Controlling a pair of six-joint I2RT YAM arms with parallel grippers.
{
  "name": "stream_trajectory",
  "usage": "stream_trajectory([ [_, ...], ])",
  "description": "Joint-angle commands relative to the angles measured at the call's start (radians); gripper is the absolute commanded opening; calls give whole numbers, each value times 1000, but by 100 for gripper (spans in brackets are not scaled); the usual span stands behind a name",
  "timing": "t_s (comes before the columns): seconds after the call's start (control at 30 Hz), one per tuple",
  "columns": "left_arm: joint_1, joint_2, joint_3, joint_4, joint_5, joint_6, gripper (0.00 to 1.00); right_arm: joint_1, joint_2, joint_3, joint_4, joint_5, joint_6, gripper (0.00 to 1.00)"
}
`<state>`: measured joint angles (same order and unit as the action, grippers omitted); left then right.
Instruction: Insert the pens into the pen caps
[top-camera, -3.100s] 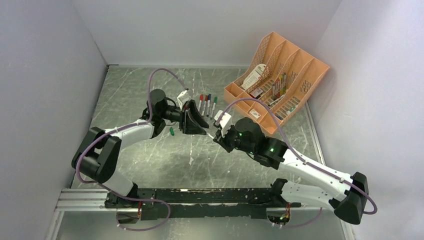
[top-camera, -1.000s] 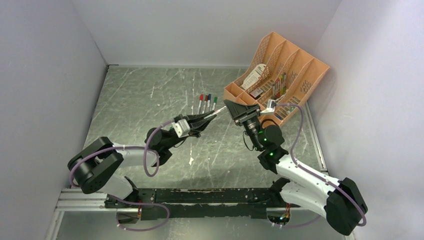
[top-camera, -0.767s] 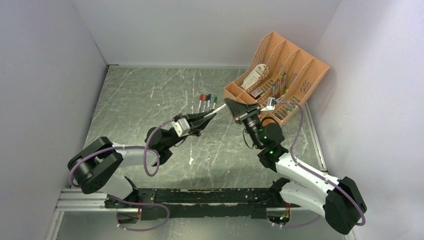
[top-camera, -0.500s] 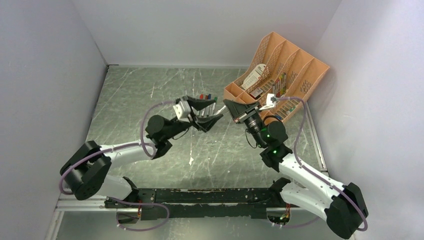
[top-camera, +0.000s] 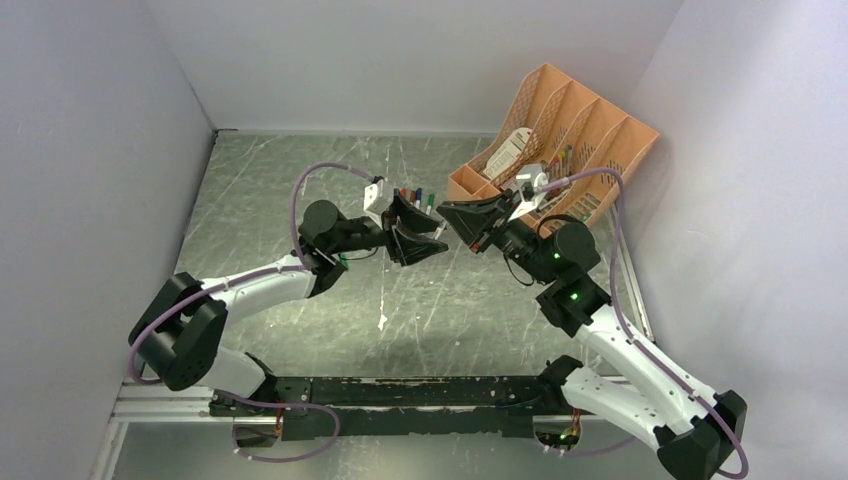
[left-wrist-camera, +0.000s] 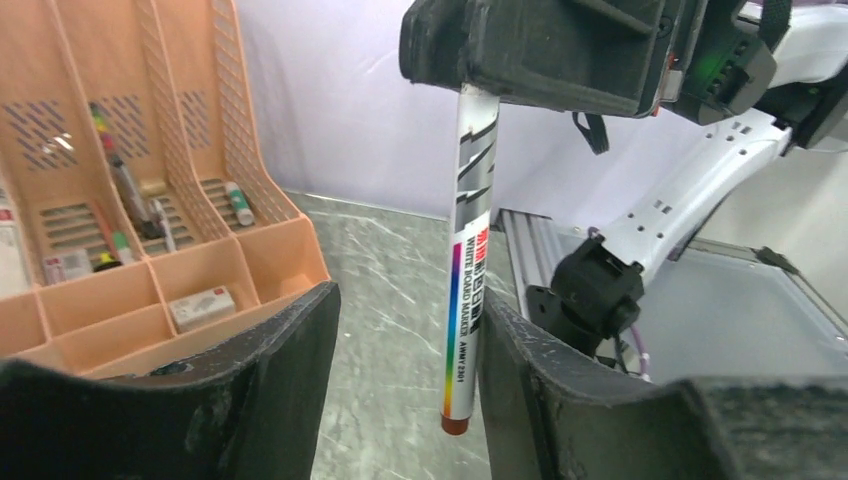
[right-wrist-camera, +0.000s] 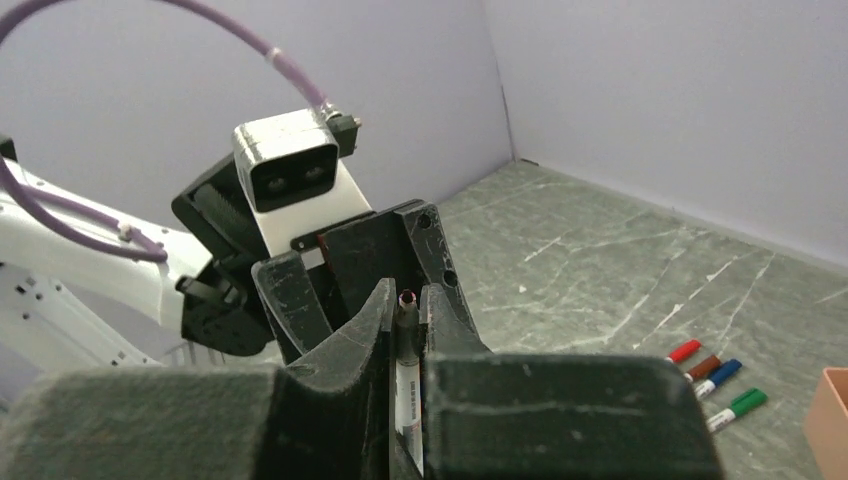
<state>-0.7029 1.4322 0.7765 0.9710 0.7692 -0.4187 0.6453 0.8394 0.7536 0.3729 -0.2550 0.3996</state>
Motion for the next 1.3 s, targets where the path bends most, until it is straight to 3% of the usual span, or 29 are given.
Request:
stream_trajectory([
  [0.0,1,13,0,62,92,-77,56,-3,10,14,-20,-57,-65,0],
  [0.07,1,12,-3,71,87,-81,46,-3,19,12,-1,-65,-51,0],
  [0.23,1,22,-12,170,97,-145,45,-4,46,-13,62,-70,-14,0],
  [0.3,1,37,-8,195,108,-175,34,-4,56,-19,82,-76,0,0],
  [0.37,0,47,-3,193,122,-185,12,-3,61,-17,92,-77,6,0],
  [0.4,2,51,0,187,129,-190,8,-4,62,-15,94,-76,8,0],
  [0.5,1,34,-9,163,133,-151,7,-3,62,-11,87,-57,4,0],
  [0.53,6,21,-18,144,105,-119,7,-4,55,-15,86,-36,5,10],
  [0.6,27,-14,-50,77,-40,-52,7,-3,33,-37,81,27,2,43],
  [0.63,47,-33,-65,33,-141,-36,7,-3,25,-49,69,61,-3,54],
  [0.7,120,-55,-74,-86,-336,-63,7,-4,34,-66,21,117,-20,60],
  [0.8,226,-103,-124,-178,-589,-141,7,-3,123,-73,-76,118,-32,58],
  [0.9,309,-190,-214,-244,-816,-266,7,67,263,-74,-100,173,-34,38],
  [0.93,351,-213,-228,-289,-851,-302,7,110,317,-59,-109,223,-47,32],
  [1.03,445,-241,-235,-430,-849,-362,7,211,529,52,-164,291,-80,23],
  [1.13,516,-272,-270,-493,-824,-409,7,261,752,210,-226,288,-87,21],
  [1.27,537,-357,-332,-534,-886,-433,7,300,1012,464,-349,293,-115,33],
])
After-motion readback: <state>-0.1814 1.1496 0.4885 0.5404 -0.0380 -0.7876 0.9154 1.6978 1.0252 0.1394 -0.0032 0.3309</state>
